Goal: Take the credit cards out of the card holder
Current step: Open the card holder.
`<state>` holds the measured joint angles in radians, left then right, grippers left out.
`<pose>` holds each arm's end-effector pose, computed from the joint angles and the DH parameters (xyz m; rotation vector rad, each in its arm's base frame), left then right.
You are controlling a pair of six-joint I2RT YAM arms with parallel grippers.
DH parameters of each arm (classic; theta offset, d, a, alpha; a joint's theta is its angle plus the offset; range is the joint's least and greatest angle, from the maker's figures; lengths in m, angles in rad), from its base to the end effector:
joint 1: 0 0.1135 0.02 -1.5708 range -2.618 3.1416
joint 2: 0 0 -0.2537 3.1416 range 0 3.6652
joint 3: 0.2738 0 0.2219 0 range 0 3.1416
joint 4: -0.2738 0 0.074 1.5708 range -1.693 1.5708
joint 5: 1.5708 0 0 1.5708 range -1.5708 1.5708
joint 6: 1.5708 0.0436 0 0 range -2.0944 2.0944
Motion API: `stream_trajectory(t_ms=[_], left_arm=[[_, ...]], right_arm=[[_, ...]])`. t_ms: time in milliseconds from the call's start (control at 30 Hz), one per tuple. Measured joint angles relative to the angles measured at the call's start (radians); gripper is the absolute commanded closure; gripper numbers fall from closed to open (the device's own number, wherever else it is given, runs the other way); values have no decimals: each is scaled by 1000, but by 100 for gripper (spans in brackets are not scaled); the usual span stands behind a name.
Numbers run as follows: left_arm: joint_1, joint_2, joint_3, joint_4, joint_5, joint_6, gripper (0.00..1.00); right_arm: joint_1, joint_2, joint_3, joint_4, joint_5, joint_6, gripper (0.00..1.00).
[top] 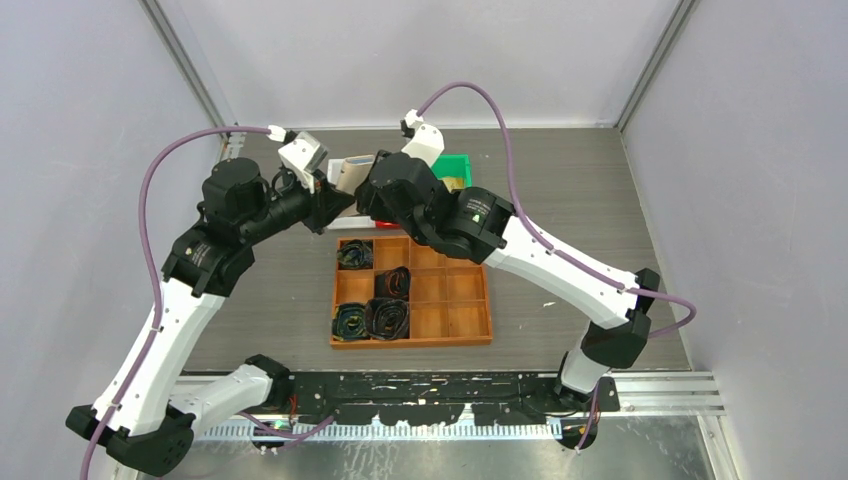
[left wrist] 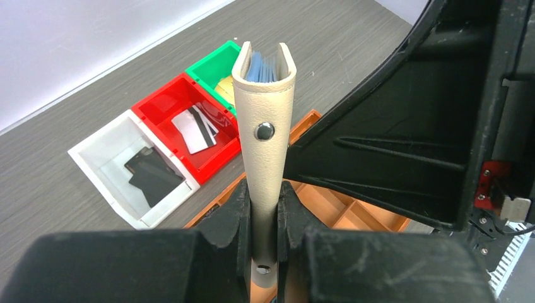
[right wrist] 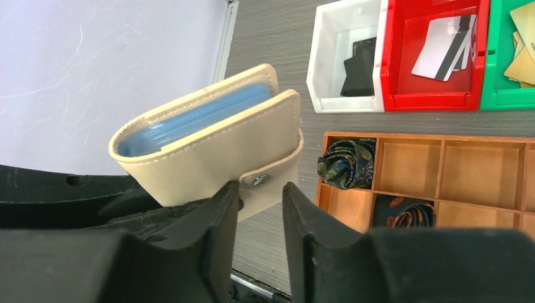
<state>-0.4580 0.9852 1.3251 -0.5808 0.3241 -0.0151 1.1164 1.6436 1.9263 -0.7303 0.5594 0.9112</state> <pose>0.1492 -0.0890 0.4252 0.6304 1.7327 -0.6267 0.1643 0.2836 0.4357 0.1543 2.0209 0.7624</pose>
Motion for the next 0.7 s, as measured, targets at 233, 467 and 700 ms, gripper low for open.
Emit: stream_trajectory(t_ms=[233,467,700], left_arm=[[2,1,0,-3,19,-3,100],[8,14,5,-12,23,-4,100],[10,21,15,-18,1,0,100]], right_arm=[[8,33,51,-29,26,-27,80],[10,74,109,-72,64,-63,99],[23,112,154,-91,116,-97,99]])
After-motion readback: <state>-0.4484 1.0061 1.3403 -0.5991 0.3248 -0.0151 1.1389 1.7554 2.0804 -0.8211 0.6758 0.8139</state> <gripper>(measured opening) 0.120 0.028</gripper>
